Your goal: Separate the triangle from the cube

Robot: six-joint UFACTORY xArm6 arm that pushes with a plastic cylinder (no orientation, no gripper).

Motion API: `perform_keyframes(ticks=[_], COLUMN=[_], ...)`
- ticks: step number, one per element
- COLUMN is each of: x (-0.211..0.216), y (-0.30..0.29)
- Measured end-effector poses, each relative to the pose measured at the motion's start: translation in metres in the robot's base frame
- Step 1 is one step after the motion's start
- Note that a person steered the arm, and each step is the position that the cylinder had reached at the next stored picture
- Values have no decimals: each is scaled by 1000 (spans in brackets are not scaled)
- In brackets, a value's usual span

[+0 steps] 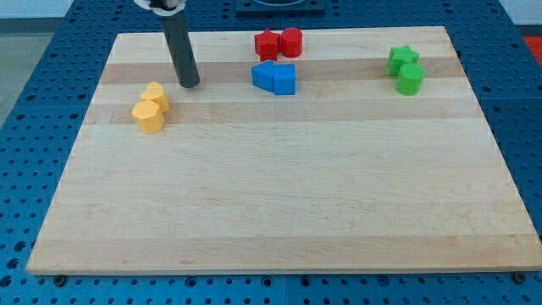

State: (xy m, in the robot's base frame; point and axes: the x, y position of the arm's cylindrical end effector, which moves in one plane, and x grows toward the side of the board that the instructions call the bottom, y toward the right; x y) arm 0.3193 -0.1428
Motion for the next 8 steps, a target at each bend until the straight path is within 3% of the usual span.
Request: perform_keyframes(ticks=[2,8], x=[-26,-30], y=[24,165])
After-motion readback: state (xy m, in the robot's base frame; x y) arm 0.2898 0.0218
